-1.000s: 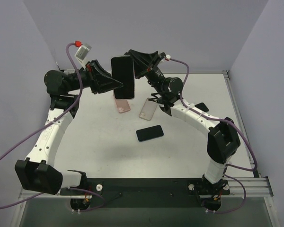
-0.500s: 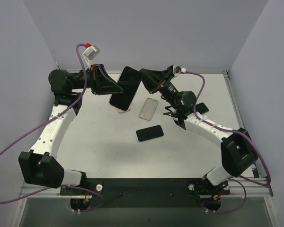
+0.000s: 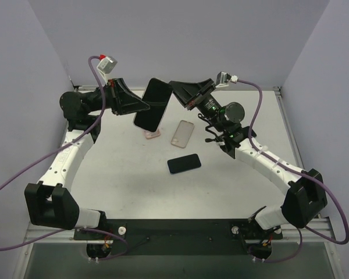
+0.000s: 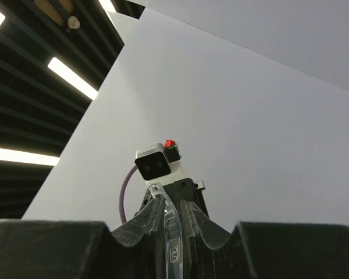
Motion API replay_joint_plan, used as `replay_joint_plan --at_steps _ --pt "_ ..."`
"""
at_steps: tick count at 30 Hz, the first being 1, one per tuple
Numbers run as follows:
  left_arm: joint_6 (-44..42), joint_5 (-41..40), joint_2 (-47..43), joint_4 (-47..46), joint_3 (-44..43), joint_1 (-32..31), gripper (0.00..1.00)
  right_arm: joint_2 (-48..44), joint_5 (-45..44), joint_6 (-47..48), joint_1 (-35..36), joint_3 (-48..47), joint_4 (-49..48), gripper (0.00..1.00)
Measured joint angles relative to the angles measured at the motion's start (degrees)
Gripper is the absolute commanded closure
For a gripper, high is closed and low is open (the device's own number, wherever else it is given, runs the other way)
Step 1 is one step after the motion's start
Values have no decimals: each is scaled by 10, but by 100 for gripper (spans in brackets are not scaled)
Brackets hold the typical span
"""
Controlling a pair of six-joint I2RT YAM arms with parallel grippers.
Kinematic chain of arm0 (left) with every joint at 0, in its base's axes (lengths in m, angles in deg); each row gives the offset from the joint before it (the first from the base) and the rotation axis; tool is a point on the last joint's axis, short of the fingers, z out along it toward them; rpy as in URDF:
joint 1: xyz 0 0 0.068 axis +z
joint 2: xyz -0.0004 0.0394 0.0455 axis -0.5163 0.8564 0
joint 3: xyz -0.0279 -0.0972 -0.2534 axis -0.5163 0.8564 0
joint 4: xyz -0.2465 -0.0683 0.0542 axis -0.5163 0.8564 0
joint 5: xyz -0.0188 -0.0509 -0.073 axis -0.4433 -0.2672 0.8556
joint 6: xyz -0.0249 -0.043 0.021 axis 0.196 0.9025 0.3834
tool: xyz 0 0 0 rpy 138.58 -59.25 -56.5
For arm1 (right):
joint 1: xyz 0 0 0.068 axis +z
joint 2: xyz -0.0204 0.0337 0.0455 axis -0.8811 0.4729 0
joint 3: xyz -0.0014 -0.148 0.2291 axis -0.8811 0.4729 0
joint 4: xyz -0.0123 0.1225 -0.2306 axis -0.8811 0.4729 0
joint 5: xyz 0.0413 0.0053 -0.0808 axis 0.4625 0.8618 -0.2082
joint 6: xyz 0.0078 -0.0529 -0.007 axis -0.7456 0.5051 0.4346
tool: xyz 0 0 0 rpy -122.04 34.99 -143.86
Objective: Take the phone out of the phone case
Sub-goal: Remove the phone case from the phone.
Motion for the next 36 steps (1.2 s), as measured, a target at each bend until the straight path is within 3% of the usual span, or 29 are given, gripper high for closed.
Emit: replay_joint_plan --at_steps 7,27,29,32,36 --pt "22 -11 9 -25 10 6 100 5 -20 53 8 -10 31 70" --pt "32 -25 22 -56 42 37 100 70 48 73 25 -28 7 63" --pt "32 -30 22 -60 47 39 100 79 49 69 26 -34 2 68" --pt "29 -41 22 -63 57 42 100 96 53 59 26 -43 -19 100" --pt "18 -49 20 -68 82 45 100 110 56 40 26 -35 -50 100"
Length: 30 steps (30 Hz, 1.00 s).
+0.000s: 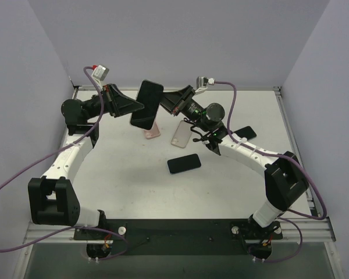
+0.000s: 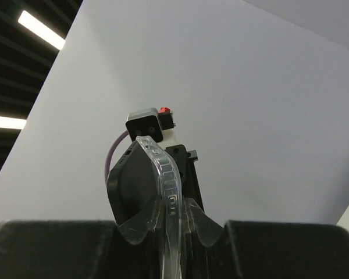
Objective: Take the phone out of the phone case
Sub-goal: Remove the phone case from the phone.
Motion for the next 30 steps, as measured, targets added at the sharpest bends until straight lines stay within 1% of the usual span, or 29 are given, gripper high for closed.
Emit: replay_joint_plan --at_steps 3,4,5,7,8,9,11,12,16,19,21,24,28,30 --pt "-22 0 -9 20 29 0 100 -3 -5 -4 0 29 -6 100" --pt "-36 0 -14 40 38 0 97 -7 -7 -3 0 42 -1 100" --pt "-53 1 -20 70 47 -2 80 -13 -10 -1 0 56 7 100" --pt "-92 -2 -29 143 54 -6 65 -31 -21 7 0 76 46 100" --pt "-115 -5 -34 182 56 -9 42 -43 -27 17 0 85 70 100" --pt "-140 -17 -39 220 57 -14 37 -59 -34 31 0 90 108 100" --pt "-195 -79 -53 285 57 -28 20 -92 -36 74 16 91 216 100" --pt "-224 -106 -67 332 57 -35 16 -105 -38 98 30 90 273 100" --pt "-320 -184 -115 469 56 -37 15 -127 -44 191 74 57 485 100" --pt "-365 -221 -140 531 56 -26 15 -127 -53 235 76 50 592 100" --pt "-394 -250 -145 573 56 -24 15 -119 -60 252 75 43 647 100" --pt "-431 -290 -139 642 57 -33 16 -83 -65 268 73 12 696 100" --pt "-457 -351 -132 723 70 -61 24 -19 -83 288 89 -50 748 100" --pt "-456 -389 -123 765 71 -88 25 9 -92 296 99 -78 770 100"
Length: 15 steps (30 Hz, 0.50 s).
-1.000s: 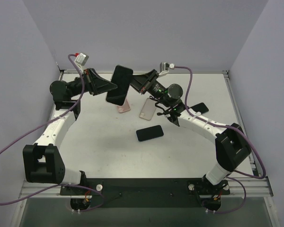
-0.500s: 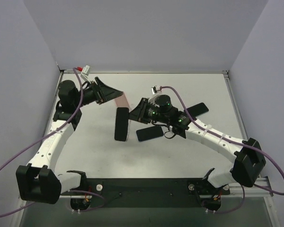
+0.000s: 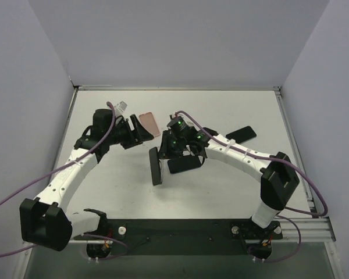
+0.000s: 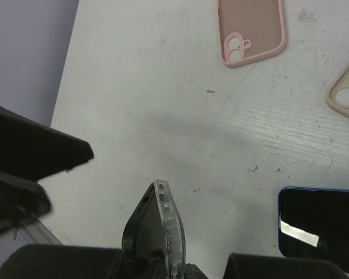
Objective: Take the phone out of the phone case
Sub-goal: Remove the phone case from the phone.
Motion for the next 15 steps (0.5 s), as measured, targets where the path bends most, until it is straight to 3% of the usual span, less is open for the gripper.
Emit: replay_joint_plan --at_steps 6,15 --pt "-3 -114 47 106 -17 -91 24 62 -28 19 19 -49 40 100" --pt "-4 -170 97 142 -42 -116 25 81 -84 35 33 -58 80 100"
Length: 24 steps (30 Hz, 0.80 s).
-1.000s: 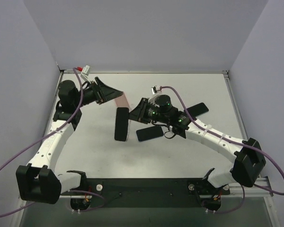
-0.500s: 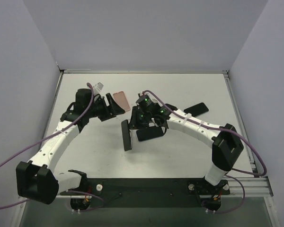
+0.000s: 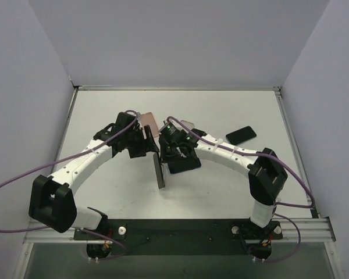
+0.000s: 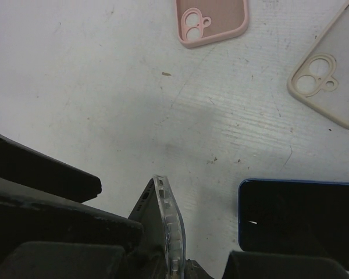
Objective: Take the phone out of the phone case
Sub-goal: Remove the phone case from the phone.
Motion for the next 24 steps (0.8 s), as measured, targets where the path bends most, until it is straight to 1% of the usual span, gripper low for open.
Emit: replay_joint_plan --at_steps 6,8,10,11,14,20,24 --pt "9 2 44 5 -6 -20 26 0 -30 4 5 -6 13 100" --pt "13 7 50 4 -6 -22 28 0 -41 5 8 -6 19 100" --pt "17 13 53 4 -7 -22 33 0 -50 7 10 -6 21 100" --pt "19 16 53 4 -7 -22 42 0 -53 8 12 -6 21 100" --pt "24 26 57 3 -11 -23 56 0 -63 10 14 -6 19 100" --pt "24 36 80 6 -28 -27 63 6 -86 13 20 -6 19 100" --pt "22 35 89 10 -35 -28 72 8 -98 14 20 -6 19 100"
